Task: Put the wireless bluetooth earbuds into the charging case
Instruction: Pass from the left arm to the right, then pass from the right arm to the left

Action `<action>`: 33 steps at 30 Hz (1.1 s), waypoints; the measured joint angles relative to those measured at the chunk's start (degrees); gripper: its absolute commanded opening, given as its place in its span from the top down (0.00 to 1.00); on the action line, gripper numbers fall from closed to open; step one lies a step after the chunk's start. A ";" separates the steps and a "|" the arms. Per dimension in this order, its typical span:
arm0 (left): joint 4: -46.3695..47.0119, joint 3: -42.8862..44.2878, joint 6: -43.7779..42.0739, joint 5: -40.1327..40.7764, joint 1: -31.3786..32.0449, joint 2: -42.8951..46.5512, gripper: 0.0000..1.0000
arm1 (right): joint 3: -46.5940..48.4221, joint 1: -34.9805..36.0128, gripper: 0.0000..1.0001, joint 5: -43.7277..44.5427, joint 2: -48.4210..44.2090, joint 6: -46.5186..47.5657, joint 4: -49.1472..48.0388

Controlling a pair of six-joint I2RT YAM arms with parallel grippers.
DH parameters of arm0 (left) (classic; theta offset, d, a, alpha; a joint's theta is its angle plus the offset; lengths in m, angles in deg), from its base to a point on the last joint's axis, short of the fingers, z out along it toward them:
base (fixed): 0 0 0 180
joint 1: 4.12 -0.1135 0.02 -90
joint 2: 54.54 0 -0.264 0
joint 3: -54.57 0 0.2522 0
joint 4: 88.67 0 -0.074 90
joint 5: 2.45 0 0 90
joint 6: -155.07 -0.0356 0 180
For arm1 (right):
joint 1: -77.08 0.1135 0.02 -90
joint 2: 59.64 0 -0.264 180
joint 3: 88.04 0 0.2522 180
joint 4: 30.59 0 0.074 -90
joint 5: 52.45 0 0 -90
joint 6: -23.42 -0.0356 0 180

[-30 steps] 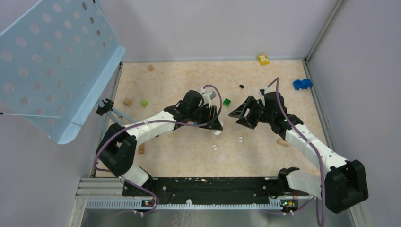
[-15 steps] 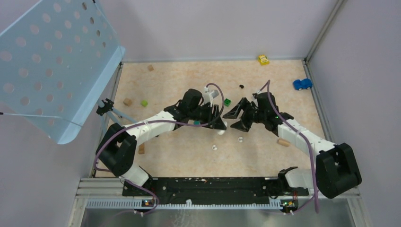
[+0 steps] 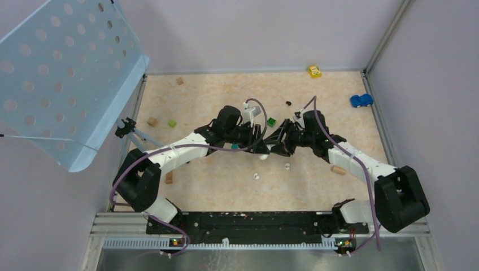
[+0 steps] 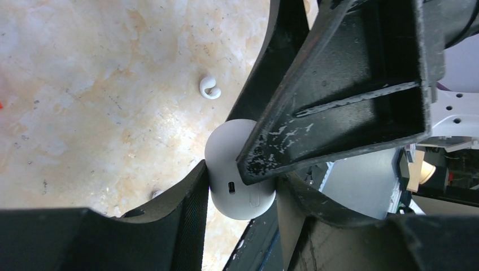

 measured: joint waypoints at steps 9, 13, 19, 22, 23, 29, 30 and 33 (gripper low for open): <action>-1.99 0.11 -1.95 1.31 0.00 0.20 0.48 | -1.42 0.07 0.72 -0.96 -0.20 -1.07 -2.47; -2.73 0.11 -2.19 1.97 -0.02 0.37 0.47 | -1.42 0.09 0.73 -2.71 1.16 -1.05 -3.50; -2.97 0.11 -2.60 2.14 -0.04 0.35 0.23 | -1.42 0.44 0.81 -3.41 2.01 -0.61 -4.57; -3.15 0.26 -2.56 2.01 -0.04 0.35 0.03 | -1.42 0.44 0.82 -3.17 2.29 -0.39 -4.66; -3.26 0.44 -2.60 2.03 -0.04 0.35 0.01 | -1.42 0.44 0.82 -3.04 2.47 -0.24 -4.68; -4.33 1.20 -3.41 3.45 -0.04 0.46 0.01 | -1.40 0.44 0.82 0.11 5.33 1.60 -0.55; -4.92 1.18 -3.63 4.04 -0.02 0.61 0.01 | -1.40 0.44 0.82 0.79 6.01 1.77 0.42; -4.94 -0.44 -4.70 6.08 0.07 2.75 0.01 | -1.40 0.44 0.82 2.38 7.32 1.79 2.32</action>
